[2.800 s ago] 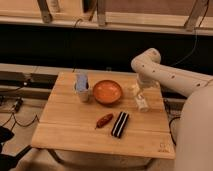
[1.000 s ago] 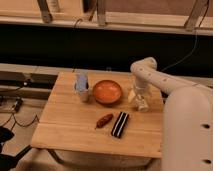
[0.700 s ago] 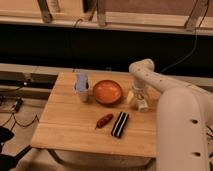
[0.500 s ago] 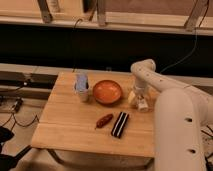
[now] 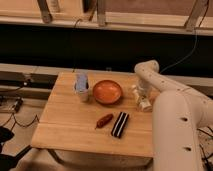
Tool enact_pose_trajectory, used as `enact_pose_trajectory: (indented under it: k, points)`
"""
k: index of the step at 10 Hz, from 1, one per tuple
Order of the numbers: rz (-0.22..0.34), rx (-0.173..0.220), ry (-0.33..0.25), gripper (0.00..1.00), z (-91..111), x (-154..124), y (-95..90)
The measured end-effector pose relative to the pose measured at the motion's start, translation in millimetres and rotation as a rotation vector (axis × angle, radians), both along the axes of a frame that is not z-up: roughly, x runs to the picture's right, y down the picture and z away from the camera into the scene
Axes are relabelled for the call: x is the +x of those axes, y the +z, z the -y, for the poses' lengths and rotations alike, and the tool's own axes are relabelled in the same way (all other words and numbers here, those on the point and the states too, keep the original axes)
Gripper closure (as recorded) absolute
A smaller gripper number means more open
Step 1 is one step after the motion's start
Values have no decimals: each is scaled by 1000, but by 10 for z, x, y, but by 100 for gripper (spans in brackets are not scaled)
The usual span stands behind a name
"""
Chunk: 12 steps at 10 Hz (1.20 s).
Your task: Place the bottle in the ceramic bowl
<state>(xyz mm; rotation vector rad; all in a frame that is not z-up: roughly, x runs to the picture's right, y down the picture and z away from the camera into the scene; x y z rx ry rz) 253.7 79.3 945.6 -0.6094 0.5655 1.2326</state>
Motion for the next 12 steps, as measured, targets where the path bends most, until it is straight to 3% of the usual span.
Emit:
enact_pose_trajectory:
  k: [2,5,7,8,12]
  points:
    - [-24,49,13,89,190,88,-90]
    - [-69,180,1,90,714,237,-425]
    - [-62,236,-37,90,951,132,-590]
    - [-38,260,-78,90,1064,-56,-664]
    - [95,255,-242,90,1116,-835,-660]
